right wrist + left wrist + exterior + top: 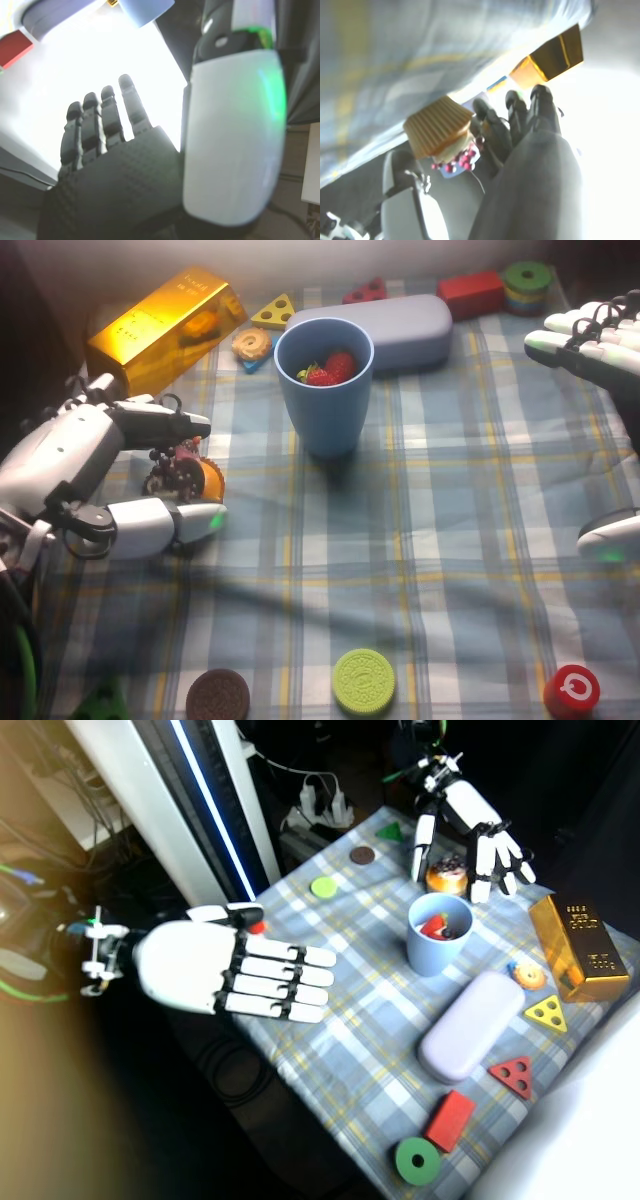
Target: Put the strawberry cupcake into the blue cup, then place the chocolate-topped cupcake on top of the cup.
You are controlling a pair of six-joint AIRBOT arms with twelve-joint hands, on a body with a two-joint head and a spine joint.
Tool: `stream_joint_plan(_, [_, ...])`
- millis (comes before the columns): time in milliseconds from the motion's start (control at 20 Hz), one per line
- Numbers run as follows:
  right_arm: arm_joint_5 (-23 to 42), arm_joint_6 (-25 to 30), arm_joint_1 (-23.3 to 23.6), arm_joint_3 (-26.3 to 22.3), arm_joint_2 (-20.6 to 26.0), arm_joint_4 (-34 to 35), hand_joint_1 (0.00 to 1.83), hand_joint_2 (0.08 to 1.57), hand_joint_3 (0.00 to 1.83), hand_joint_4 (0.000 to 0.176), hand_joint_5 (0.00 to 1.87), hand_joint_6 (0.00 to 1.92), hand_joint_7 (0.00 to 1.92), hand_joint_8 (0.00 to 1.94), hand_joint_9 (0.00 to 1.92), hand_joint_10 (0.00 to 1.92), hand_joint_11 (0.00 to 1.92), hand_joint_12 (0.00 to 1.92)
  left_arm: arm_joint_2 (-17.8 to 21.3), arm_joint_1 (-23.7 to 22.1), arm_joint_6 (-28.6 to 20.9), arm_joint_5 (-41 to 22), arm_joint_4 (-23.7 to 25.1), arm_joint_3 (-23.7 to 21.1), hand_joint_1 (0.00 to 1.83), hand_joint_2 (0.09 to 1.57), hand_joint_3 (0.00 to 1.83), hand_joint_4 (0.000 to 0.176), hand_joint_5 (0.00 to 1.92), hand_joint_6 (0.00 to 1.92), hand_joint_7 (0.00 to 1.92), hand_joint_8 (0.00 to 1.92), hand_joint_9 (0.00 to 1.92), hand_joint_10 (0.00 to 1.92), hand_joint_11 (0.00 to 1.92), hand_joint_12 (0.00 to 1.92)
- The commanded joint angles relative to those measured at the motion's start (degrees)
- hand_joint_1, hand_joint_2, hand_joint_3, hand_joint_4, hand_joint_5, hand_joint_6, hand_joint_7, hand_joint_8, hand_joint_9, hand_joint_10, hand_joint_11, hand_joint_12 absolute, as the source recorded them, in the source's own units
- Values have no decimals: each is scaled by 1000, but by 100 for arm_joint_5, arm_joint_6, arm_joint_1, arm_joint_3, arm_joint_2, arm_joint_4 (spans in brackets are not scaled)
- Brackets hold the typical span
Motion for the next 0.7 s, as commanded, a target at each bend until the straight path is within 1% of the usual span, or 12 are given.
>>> stream_joint_plan(0, [697,22,8,4,-16,140,384,759,0,21,0,0,0,0,0,0,0,0,38,-79,-25,-715,235,1,926,890,6,75,863,14,890,11,387,5,24,4])
stream_joint_plan(100, [697,22,6,7,-22,144,362,751,0,34,0,0,0,0,0,0,0,0,57,-89,-23,-723,241,-1,938,887,2,58,889,16,930,19,411,10,39,10])
stream_joint_plan(150, [697,22,6,8,-28,146,350,751,0,34,0,0,0,0,0,0,0,0,51,-89,-24,-697,216,18,909,893,4,62,884,11,918,11,403,5,33,7])
stream_joint_plan(200, [697,22,6,9,-32,148,324,746,0,41,0,0,0,0,0,0,0,0,38,-88,-24,-675,195,31,924,873,0,51,882,9,916,8,416,9,51,14])
stream_joint_plan(250, [698,22,6,13,-39,148,314,738,0,37,0,0,0,0,0,0,0,0,14,-83,-24,-647,164,47,922,844,0,49,846,1,891,1,427,11,52,14])
stream_joint_plan(300, [697,22,5,17,-44,148,316,731,0,33,0,0,0,0,0,0,0,0,-12,-76,-24,-620,142,59,899,830,0,68,806,0,859,0,418,6,56,16])
stream_joint_plan(350, [697,22,2,17,-44,148,304,733,0,39,0,0,0,0,0,0,0,0,-28,-71,-24,-605,132,62,888,804,0,75,735,0,792,0,382,0,63,17])
stream_joint_plan(400, [697,22,2,17,-43,148,314,735,0,31,0,0,0,0,0,0,0,0,-34,-67,-23,-594,128,61,865,787,0,78,691,0,763,0,373,0,71,20])
stream_joint_plan(450, [697,22,2,18,-42,148,311,739,0,34,0,0,0,0,0,0,0,0,-34,-59,-21,-592,128,49,848,760,0,88,620,0,693,0,318,0,50,10])
stream_joint_plan(550, [697,22,1,19,-43,148,302,736,0,33,0,0,0,0,0,0,0,0,-26,-35,50,-595,128,-2,829,720,0,82,556,0,622,0,268,0,33,2])
stream_joint_plan(600, [697,22,-2,19,-44,148,328,744,0,28,0,0,0,0,0,0,0,0,-23,-23,77,-582,128,-20,795,687,0,64,489,2,537,0,215,1,16,2])
stream_joint_plan(650, [697,22,-4,19,-48,148,330,743,0,30,0,0,0,0,0,0,0,0,-24,-4,78,-559,128,-36,799,670,0,68,485,1,532,0,216,1,14,2])
